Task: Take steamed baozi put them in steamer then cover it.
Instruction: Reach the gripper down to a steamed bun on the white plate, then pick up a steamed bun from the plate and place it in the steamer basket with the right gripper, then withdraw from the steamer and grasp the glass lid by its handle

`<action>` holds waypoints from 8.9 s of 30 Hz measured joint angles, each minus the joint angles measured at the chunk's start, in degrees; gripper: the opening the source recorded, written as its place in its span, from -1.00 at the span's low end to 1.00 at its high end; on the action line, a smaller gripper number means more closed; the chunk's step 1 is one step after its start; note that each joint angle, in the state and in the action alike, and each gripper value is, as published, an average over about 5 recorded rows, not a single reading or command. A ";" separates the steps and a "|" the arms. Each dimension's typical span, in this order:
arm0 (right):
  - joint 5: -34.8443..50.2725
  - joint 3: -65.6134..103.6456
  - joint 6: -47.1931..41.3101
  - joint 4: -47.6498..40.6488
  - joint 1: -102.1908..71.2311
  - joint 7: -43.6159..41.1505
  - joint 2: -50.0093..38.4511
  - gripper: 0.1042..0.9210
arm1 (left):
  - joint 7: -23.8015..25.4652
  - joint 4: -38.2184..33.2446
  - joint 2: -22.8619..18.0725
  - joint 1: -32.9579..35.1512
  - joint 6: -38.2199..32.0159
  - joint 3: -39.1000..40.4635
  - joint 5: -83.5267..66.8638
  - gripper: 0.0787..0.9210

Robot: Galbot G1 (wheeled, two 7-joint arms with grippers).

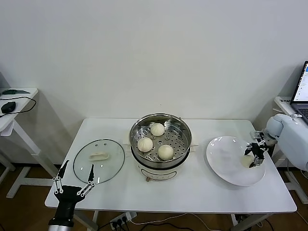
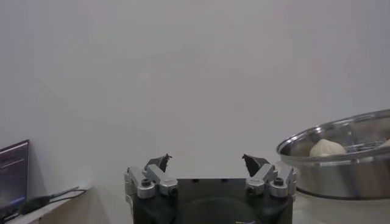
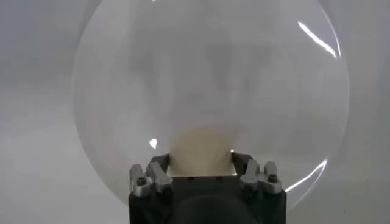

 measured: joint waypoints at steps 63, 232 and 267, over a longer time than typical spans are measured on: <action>28.44 -34.41 -16.99 27.22 30.78 -1.05 21.60 0.28 | -0.78 -0.26 -0.03 -0.80 -0.15 -0.77 -0.32 0.77; 20.91 75.24 12.28 53.61 -77.84 80.98 20.86 0.76 | -15.69 53.36 0.88 -42.48 11.95 6.35 69.72 0.77; 20.22 74.41 12.28 53.78 -76.77 81.23 21.09 0.76 | -14.25 52.23 1.67 -41.23 10.90 5.15 69.92 -0.73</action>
